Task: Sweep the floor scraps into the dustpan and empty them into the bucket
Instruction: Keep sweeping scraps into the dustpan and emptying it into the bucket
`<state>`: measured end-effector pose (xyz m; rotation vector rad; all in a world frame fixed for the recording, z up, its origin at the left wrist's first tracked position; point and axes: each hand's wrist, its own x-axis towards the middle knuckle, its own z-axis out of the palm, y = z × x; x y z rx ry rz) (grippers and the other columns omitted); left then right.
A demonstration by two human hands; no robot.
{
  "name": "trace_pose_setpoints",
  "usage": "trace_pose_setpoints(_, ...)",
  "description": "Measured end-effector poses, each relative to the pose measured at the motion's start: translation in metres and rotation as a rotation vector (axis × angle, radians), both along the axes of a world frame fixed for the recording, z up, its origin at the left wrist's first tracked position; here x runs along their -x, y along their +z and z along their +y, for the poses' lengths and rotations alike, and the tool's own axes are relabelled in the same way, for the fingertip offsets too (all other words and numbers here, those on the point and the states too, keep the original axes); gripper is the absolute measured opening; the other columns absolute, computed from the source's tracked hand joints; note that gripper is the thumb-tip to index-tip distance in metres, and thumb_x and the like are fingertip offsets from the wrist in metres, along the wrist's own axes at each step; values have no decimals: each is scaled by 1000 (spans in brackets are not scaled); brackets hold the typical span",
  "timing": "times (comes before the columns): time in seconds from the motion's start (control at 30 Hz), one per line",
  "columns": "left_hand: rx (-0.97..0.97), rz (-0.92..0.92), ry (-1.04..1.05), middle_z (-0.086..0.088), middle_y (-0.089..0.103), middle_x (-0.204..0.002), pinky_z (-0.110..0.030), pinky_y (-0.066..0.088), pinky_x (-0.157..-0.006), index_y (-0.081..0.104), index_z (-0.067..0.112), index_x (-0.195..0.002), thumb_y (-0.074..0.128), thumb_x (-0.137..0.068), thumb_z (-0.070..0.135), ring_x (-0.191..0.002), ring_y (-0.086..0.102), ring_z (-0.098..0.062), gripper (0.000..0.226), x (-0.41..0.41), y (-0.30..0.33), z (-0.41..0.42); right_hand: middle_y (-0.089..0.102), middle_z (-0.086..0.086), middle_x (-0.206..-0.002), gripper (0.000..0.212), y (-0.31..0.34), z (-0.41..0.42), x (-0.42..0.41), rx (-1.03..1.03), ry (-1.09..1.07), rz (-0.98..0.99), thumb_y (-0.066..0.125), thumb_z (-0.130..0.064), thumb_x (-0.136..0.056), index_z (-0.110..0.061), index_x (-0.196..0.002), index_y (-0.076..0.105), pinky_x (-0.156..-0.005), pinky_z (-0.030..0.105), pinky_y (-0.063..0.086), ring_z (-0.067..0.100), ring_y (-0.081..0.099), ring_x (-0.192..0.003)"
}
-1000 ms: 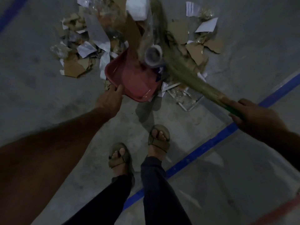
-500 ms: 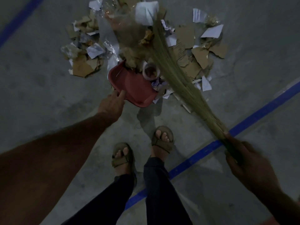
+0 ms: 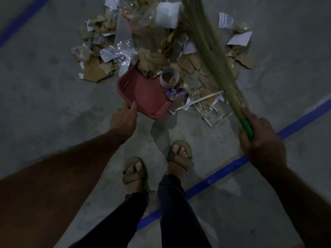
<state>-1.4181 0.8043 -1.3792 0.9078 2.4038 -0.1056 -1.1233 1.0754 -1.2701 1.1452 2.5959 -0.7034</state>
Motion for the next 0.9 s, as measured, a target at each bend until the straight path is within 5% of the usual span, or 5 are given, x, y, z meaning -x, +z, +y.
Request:
trace_pose_setpoints(0.13, -12, -5, 27, -22, 50, -120, -46, 48, -69, 39, 11, -132, 50, -100, 20, -91, 59, -44, 36, 6, -5, 1, 40, 6, -95, 61, -15, 41, 52, -59, 120, -85, 47, -34, -101, -39, -156, 19, -49, 22, 27, 17, 42, -64)
trace_pose_setpoints(0.3, -48, 7, 22, -22, 50, -119, -41, 41, -66, 39, 11, -133, 48, -101, 20, -90, 59, -41, 34, 18, -20, 9, 40, 9, -95, 60, -47, 91, 110, -96, 365, -211, 49, -33, -100, -38, -154, 23, -52, 27, 31, 23, 44, -69)
trace_pose_setpoints(0.53, -127, 22, 29, -21, 50, -120, -40, 38, -64, 40, 11, -132, 47, -100, 16, -93, 57, -41, 34, 25, -25, 32, 51, 7, -96, 67, -43, 68, 79, 160, 422, -205, 60, -27, -95, -37, -154, 30, -63, 31, 34, 14, 45, -71)
trace_pose_setpoints(0.7, -166, -2, 123, -16, 49, -114, -41, 39, -63, 39, 13, -126, 42, -101, 17, -85, 55, -37, 25, -2, 10, 28, 55, 2, -106, 69, 1, -6, 25, 309, 300, -181, 58, -32, -94, -43, -153, 25, -70, 34, 47, 16, 52, -83)
trace_pose_setpoints(0.9, -175, -18, 135, -14, 48, -118, -42, 44, -66, 32, 20, -137, 44, -102, 18, -89, 54, -35, 37, -34, 88, 4, 51, -10, -93, 75, 110, -82, -16, 312, 140, -108, 61, -29, -93, -49, -151, 19, -50, 26, 51, 6, 53, -62)
